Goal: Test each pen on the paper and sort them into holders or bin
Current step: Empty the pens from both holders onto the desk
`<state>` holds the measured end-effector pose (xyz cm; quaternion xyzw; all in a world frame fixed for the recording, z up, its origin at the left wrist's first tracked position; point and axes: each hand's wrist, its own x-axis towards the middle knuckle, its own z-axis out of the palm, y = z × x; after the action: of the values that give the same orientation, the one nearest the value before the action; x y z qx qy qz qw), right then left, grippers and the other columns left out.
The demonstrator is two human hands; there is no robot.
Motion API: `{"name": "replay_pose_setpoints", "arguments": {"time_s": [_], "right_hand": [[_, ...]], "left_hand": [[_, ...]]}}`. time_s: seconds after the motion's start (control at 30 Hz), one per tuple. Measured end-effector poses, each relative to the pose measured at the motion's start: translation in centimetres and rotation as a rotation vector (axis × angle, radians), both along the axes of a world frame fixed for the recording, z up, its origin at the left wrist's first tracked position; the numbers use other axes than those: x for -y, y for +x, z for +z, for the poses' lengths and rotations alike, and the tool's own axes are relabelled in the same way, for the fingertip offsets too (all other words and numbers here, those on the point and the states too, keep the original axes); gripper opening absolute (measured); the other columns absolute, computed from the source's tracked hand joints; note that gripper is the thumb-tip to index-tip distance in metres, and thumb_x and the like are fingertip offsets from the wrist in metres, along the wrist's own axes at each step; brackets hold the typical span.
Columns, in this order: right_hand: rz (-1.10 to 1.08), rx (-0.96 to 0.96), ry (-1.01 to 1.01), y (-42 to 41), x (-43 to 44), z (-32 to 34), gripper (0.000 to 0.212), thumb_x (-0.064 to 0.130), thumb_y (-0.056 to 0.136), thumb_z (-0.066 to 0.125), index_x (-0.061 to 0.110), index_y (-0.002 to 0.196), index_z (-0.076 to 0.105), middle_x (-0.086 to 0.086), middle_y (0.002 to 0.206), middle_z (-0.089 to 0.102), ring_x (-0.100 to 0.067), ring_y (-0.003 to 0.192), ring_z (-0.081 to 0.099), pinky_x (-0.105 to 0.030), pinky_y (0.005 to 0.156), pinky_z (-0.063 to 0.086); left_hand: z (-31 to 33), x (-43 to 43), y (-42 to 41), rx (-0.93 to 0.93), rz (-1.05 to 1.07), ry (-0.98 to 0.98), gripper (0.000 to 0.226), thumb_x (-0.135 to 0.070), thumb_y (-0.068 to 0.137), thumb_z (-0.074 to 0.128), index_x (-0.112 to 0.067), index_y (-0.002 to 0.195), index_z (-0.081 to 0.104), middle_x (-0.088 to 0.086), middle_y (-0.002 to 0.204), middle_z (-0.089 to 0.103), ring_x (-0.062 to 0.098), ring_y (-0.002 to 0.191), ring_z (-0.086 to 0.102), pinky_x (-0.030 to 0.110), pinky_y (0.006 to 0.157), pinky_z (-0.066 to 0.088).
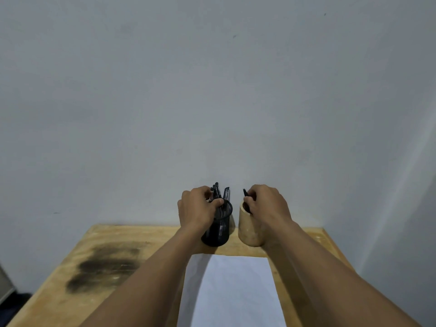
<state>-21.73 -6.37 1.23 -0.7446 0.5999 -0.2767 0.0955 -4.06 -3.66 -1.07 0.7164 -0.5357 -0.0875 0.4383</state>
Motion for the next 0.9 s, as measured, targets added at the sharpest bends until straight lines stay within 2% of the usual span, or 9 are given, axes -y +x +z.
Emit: {"name": "replay_pose_setpoints", "arguments": {"time_s": [0.17,0.23,0.3,0.37,0.5,0.67,0.7,0.8,0.9], "right_hand": [[-0.005,0.033,-0.004,0.0,0.0,-0.2,0.017,0.023,0.094,0.057,0.018,0.095,0.074,-0.005,0.097,0.072,-0.03,0.09,0.065,-0.039,0.078,0.056],[-0.007,0.042,-0.006,0.0,0.1,-0.2,0.017,0.023,0.094,0.058,0.018,0.094,0.074,-0.006,0.097,0.073,-0.03,0.09,0.065,-0.039,0.078,0.056],[-0.008,0.051,-0.009,0.0,0.2,-0.3,0.016,0.023,0.094,0.058,0.018,0.093,0.074,-0.005,0.096,0.073,-0.029,0.089,0.066,-0.04,0.078,0.057],[-0.007,0.062,-0.012,-0.1,0.2,-0.4,0.016,0.023,0.094,0.059,0.019,0.092,0.074,-0.004,0.095,0.073,-0.028,0.088,0.066,-0.04,0.078,0.057],[-0.013,0.09,-0.008,-0.1,0.4,-0.6,0.015,0.024,0.095,0.06,0.02,0.094,0.075,-0.002,0.094,0.073,-0.025,0.087,0.066,-0.038,0.076,0.056],[-0.017,0.124,-0.004,-0.2,0.6,-0.8,0.014,0.025,0.095,0.062,0.021,0.095,0.076,-0.001,0.095,0.074,-0.024,0.089,0.066,-0.039,0.078,0.057],[-0.018,0.131,0.001,-0.2,0.6,-0.8,0.013,0.024,0.094,0.063,0.021,0.094,0.076,-0.001,0.095,0.074,-0.024,0.09,0.066,-0.039,0.078,0.057],[-0.015,0.143,0.008,-0.4,0.7,-0.8,0.012,0.025,0.094,0.064,0.021,0.094,0.076,-0.001,0.094,0.074,-0.024,0.091,0.067,-0.04,0.08,0.057],[-0.006,0.156,0.006,-0.7,0.8,-0.8,0.011,0.025,0.093,0.065,0.021,0.093,0.076,-0.001,0.094,0.075,-0.024,0.092,0.067,-0.039,0.08,0.056]], "left_hand": [[0.7,0.0,-0.9,-0.098,-0.048,0.001,0.028,-0.034,0.073,0.083,-0.027,0.098,0.072,-0.011,0.083,0.07,0.018,0.091,0.068,0.038,0.082,0.056],[0.8,0.2,-0.9,-0.1,-0.052,0.018,0.025,-0.033,0.073,0.083,-0.026,0.094,0.072,-0.012,0.079,0.068,0.019,0.088,0.068,0.038,0.08,0.056],[0.8,0.4,-0.9,-0.046,-0.058,0.036,0.019,-0.036,0.074,0.082,-0.024,0.081,0.069,-0.008,0.077,0.069,0.022,0.085,0.067,0.039,0.076,0.055],[0.8,0.6,-0.9,0.021,-0.077,0.053,0.021,-0.038,0.075,0.081,-0.022,0.077,0.068,-0.006,0.077,0.07,0.023,0.083,0.067,0.04,0.074,0.055],[0.9,0.7,-0.8,0.011,-0.111,0.044,0.029,-0.038,0.072,0.084,-0.026,0.096,0.073,-0.006,0.093,0.075,0.019,0.09,0.069,0.04,0.08,0.057],[1.2,0.8,-1.0,0.001,-0.192,0.062,0.042,-0.037,0.071,0.087,-0.025,0.107,0.068,-0.013,0.085,0.068,0.017,0.089,0.066,0.035,0.078,0.053],[1.2,0.9,-1.0,0.023,-0.206,0.066,0.04,-0.037,0.071,0.086,-0.025,0.105,0.069,-0.012,0.086,0.068,0.018,0.089,0.065,0.033,0.077,0.052],[1.1,1.3,-0.9,0.088,-0.239,0.086,0.02,-0.036,0.075,0.083,-0.025,0.084,0.069,-0.006,0.079,0.068,0.021,0.082,0.064,0.031,0.069,0.049],[1.1,1.5,-0.9,0.094,-0.272,0.103,0.019,-0.032,0.078,0.081,-0.023,0.09,0.068,-0.003,0.083,0.069,0.022,0.083,0.063,0.035,0.073,0.053]]}}
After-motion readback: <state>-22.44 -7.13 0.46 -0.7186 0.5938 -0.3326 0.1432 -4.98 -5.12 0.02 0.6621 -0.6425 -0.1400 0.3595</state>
